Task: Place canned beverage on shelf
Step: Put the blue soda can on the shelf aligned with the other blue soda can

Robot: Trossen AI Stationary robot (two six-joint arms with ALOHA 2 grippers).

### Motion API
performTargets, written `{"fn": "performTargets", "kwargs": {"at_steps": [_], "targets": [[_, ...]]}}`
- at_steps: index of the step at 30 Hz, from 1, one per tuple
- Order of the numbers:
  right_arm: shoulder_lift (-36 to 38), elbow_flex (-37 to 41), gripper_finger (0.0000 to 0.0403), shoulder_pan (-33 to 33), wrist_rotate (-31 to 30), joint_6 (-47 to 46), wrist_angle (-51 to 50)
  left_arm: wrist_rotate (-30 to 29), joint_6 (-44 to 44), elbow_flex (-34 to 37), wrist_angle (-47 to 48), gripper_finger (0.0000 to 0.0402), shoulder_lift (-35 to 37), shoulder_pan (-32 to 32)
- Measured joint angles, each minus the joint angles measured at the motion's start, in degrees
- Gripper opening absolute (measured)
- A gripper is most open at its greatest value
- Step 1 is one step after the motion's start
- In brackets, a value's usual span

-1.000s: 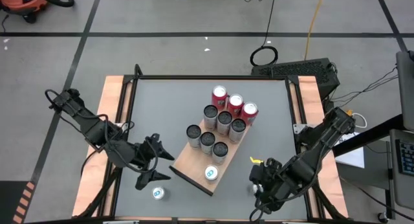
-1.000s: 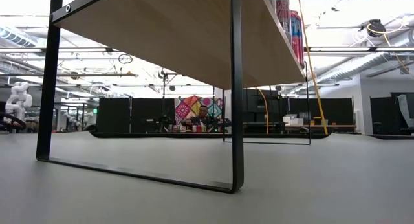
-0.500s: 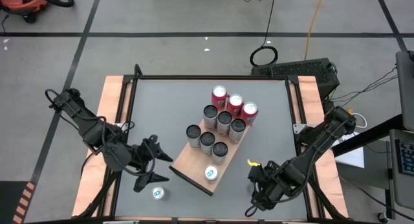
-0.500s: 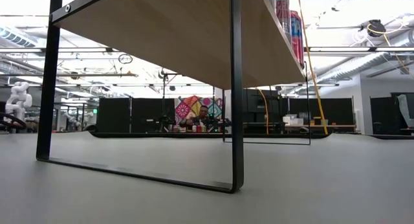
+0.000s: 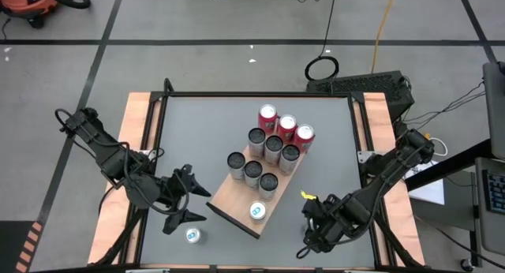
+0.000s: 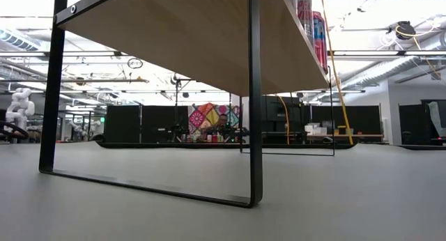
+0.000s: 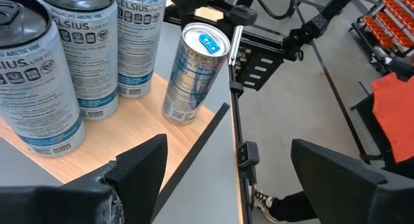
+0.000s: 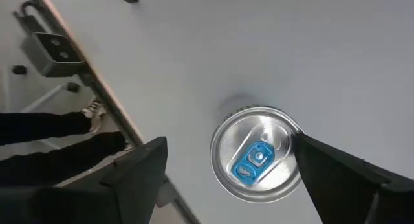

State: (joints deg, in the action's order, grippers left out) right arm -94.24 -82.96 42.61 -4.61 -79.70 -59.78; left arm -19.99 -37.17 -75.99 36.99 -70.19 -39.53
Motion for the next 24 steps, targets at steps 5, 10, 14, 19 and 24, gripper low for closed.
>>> {"fn": "performTargets", "kwargs": {"at_steps": [5, 10, 14, 19, 24], "targets": [[0.0, 0.0, 0.0318, 0.2, 0.5, -0.9, 2.2, -1.2, 0.1, 0.0, 0.0, 0.0328, 0.0, 0.0], [-0.1, -0.4, 0.0318, 0.2, 0.6, -2.4, 2.7, -1.3, 0.1, 0.0, 0.0, 0.0328, 0.0, 0.0], [-0.3, -1.9, 0.0318, 0.3, 0.7, -2.3, 2.2, -1.3, 0.1, 0.0, 0.0, 0.0328, 0.0, 0.0], [-0.4, -3.6, 0.0318, 0.3, 0.7, -2.1, 1.3, -1.3, 0.1, 0.0, 0.0, 0.0329, 0.0, 0.0], [-0.4, -5.1, 0.0318, 0.3, 0.6, 0.1, 1.6, -1.3, 0.1, 0.0, 0.0, 0.0329, 0.0, 0.0]]}}
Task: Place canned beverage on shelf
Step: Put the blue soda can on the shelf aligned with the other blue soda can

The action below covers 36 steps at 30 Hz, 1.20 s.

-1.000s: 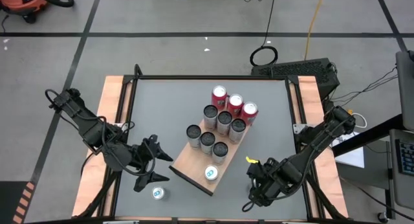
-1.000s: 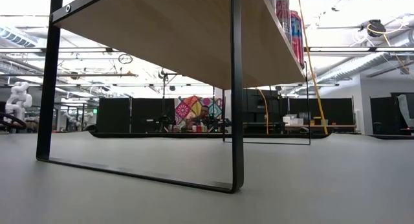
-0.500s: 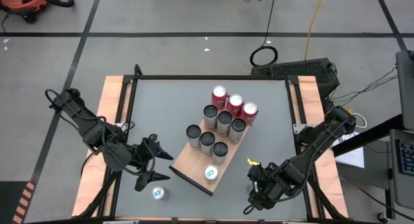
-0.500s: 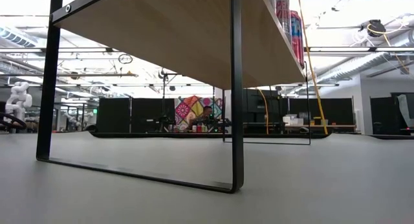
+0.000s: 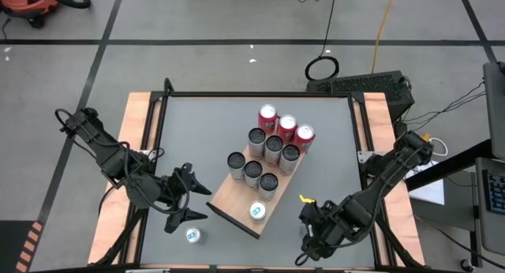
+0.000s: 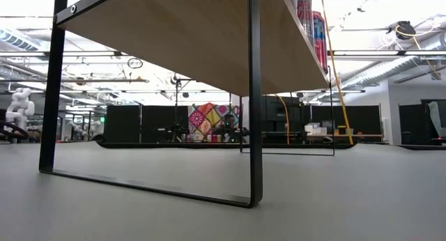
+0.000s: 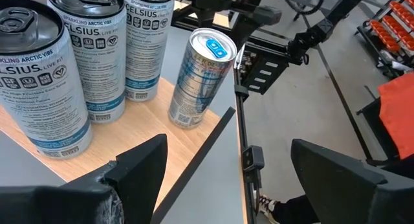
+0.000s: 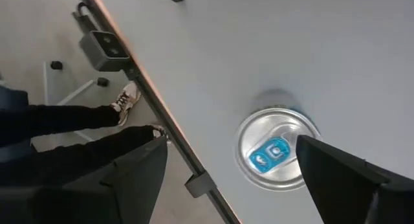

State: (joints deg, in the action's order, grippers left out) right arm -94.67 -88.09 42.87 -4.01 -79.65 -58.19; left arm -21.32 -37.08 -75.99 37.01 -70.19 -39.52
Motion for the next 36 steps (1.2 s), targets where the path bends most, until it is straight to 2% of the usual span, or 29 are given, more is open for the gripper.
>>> {"fn": "performTargets", "kwargs": {"at_steps": [9, 14, 19, 26, 32, 36], "targets": [[0.1, -5.0, 0.0318, 0.0, -1.8, 2.2, -2.0, 0.0, -0.1, 0.0, 0.0, 0.0329, 0.0, 0.0], [0.2, -5.9, 0.032, 0.1, -2.2, 7.9, -6.5, 0.0, -0.1, 0.0, 0.0, 0.0329, 0.0, 0.0], [0.2, -4.2, 0.0346, 0.7, -8.2, 14.4, -6.5, 0.0, 0.0, 0.0, 0.1, 0.0329, 0.0, 0.0], [0.2, 0.4, 0.0385, 0.7, -5.1, 14.4, -5.2, -0.2, -0.1, 0.0, 0.1, 0.0329, 0.0, 0.1], [0.2, 4.4, 0.0386, 0.7, -4.5, 14.4, -2.4, -0.5, 0.5, 0.0, 0.2, 0.0329, 0.0, 0.1], [0.2, 7.6, 0.0386, 0.5, -1.9, 14.4, 1.7, -0.6, 0.3, 0.0, 2.1, 0.0329, 0.0, 0.1]]}}
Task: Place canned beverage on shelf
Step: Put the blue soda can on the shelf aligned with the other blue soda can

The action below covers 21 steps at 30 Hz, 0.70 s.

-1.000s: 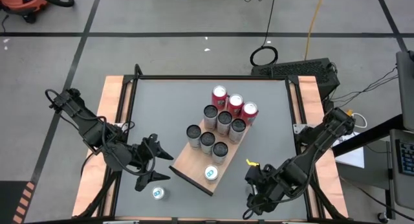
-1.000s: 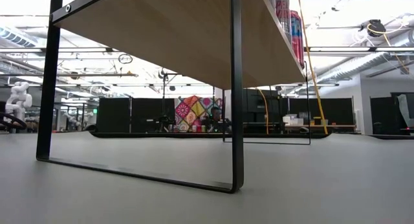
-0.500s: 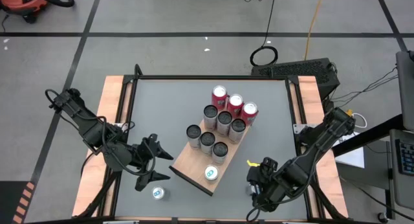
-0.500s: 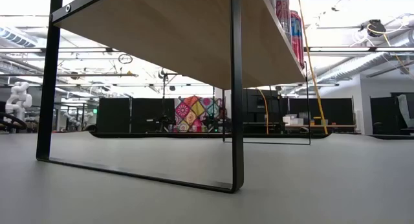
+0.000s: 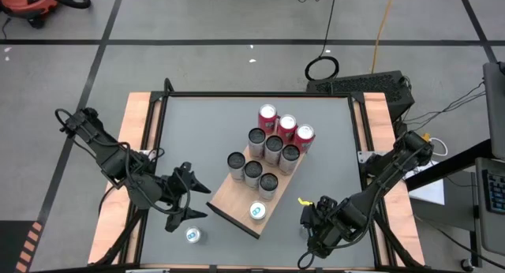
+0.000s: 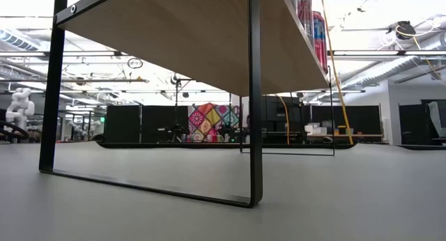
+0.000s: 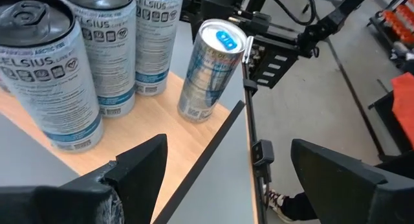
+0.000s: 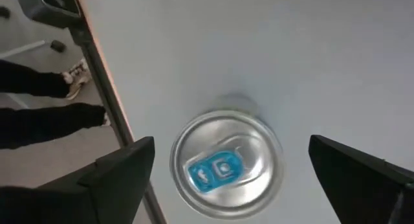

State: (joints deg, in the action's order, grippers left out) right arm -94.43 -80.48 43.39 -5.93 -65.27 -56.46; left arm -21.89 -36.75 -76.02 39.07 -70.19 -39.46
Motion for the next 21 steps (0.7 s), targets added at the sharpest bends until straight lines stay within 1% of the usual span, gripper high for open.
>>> {"fn": "performTargets", "kwargs": {"at_steps": [6, 11, 15, 21], "targets": [[0.0, 2.2, 0.0374, -0.6, 0.2, -0.6, 2.3, 0.0, -0.2, 0.0, 1.2, 0.0329, 0.0, 0.0], [0.0, 2.6, 0.0352, -1.0, 0.3, 0.3, 3.2, -0.5, -0.3, 0.0, 1.1, 0.0328, 0.0, 0.0], [-1.0, 2.6, 0.0333, -1.2, 4.2, 3.1, 3.9, -0.9, -0.3, 0.0, 1.1, 0.0328, 0.0, 0.1], [-2.0, 2.6, 0.0301, -1.5, 4.3, 2.6, 4.5, -1.1, -0.3, 0.0, 1.1, 0.0328, 0.0, 0.1]]}}
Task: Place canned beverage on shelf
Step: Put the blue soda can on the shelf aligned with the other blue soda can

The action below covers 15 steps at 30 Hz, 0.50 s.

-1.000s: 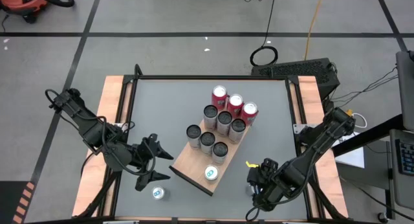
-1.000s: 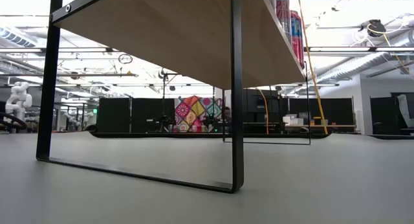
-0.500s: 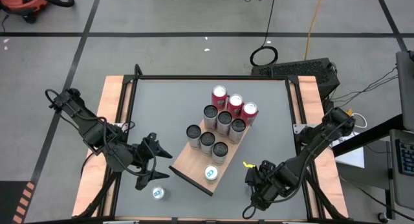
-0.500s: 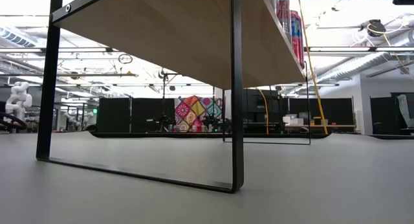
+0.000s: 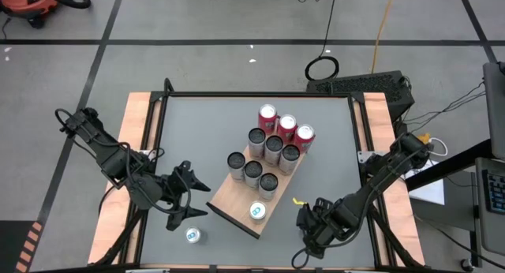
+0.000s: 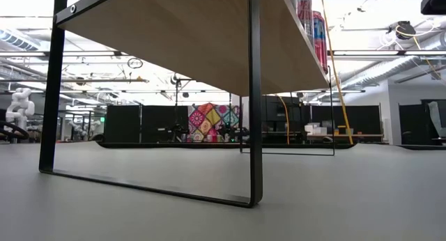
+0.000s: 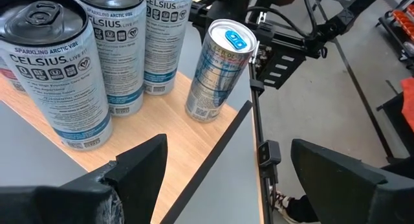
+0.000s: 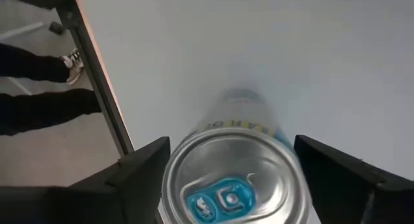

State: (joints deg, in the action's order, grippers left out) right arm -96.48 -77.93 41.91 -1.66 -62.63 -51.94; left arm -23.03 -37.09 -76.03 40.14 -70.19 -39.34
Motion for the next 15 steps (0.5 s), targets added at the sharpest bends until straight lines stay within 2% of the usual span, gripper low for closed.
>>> {"fn": "performTargets", "kwargs": {"at_steps": [9, 15], "targets": [[0.0, 0.0, 0.0235, -0.2, -1.1, -1.1, -0.1, 0.0, 0.0, 0.0, -0.1, 0.0328, 0.0, 0.0], [0.1, -0.1, 0.0197, -0.3, 0.5, -1.0, -0.2, 0.0, 0.0, 0.0, -0.1, 0.0328, 0.0, 0.0]]}}
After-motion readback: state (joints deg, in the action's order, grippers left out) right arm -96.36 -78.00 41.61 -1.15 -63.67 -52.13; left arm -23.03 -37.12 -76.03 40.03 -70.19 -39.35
